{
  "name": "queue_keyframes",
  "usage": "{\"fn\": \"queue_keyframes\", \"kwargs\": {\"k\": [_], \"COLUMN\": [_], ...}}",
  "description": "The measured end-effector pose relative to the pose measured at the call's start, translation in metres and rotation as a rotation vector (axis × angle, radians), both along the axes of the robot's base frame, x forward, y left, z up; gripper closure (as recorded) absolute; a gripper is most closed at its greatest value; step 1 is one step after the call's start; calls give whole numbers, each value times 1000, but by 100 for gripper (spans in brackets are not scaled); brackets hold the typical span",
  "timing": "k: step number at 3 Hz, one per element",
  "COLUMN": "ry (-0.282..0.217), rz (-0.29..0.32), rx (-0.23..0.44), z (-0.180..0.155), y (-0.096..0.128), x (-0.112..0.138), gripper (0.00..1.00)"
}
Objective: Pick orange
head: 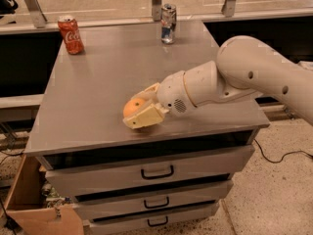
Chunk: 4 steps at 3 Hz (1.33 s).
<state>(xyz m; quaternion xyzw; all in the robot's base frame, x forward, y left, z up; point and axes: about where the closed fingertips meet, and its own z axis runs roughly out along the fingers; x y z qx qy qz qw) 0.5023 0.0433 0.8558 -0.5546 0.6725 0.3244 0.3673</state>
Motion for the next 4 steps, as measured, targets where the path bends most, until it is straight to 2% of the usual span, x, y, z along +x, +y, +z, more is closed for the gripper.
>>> {"fn": "queue_keyframes", "kwargs": {"k": [1,2,3,4], "ry": [-1,-36,-87,-138], "rz": [-26,-58,-95,-105], "rx": [78,209,316,333], "z": [22,70,127,153], "y": [-13,-37,-68,-74], "x": [10,37,72,78], "gripper": [90,100,100,100]}}
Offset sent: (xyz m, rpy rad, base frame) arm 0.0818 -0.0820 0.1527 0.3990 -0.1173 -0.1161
